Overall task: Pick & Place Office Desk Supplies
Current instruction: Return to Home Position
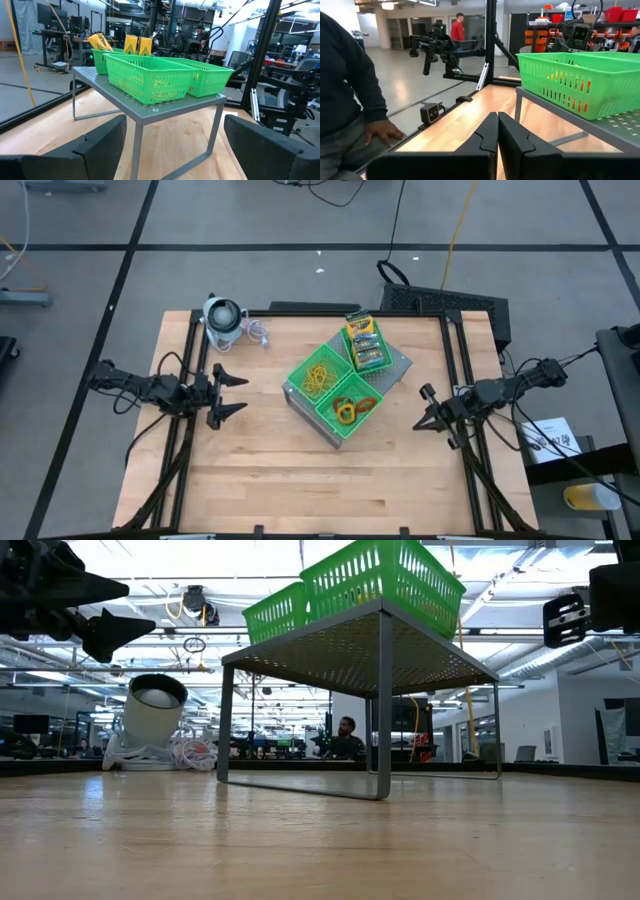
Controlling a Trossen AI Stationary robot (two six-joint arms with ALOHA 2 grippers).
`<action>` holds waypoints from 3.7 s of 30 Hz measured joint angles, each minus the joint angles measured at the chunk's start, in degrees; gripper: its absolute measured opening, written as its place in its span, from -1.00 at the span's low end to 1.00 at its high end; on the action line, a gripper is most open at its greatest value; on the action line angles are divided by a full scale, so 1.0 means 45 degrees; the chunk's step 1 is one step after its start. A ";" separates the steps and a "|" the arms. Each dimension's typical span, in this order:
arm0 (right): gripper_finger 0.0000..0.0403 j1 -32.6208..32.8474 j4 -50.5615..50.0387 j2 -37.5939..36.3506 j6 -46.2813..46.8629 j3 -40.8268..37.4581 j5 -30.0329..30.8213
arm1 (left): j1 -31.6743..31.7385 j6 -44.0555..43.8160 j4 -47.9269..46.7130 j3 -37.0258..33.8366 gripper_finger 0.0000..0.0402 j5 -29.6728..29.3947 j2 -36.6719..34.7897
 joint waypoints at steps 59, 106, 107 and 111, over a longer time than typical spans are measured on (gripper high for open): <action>-1.00 0.0005 -0.0282 0.0126 -0.0730 0.0000 -0.0014 | 0.0000 0.0000 -0.0006 0.0000 0.69 0.0005 0.0004; -1.00 0.0010 -0.0282 0.0126 -0.0730 0.0000 -0.0019 | 0.0000 0.0000 -0.0009 0.0000 0.69 0.0005 0.0004; -1.00 0.0010 -0.0282 0.0131 -0.0730 0.0000 -0.0014 | 0.0000 0.0000 -0.0004 0.0000 0.69 0.0005 0.0001; -1.00 0.0008 -0.0282 0.0129 -0.0728 -0.0001 -0.0015 | 0.0000 0.0000 -0.0009 0.0000 0.69 0.0005 0.0000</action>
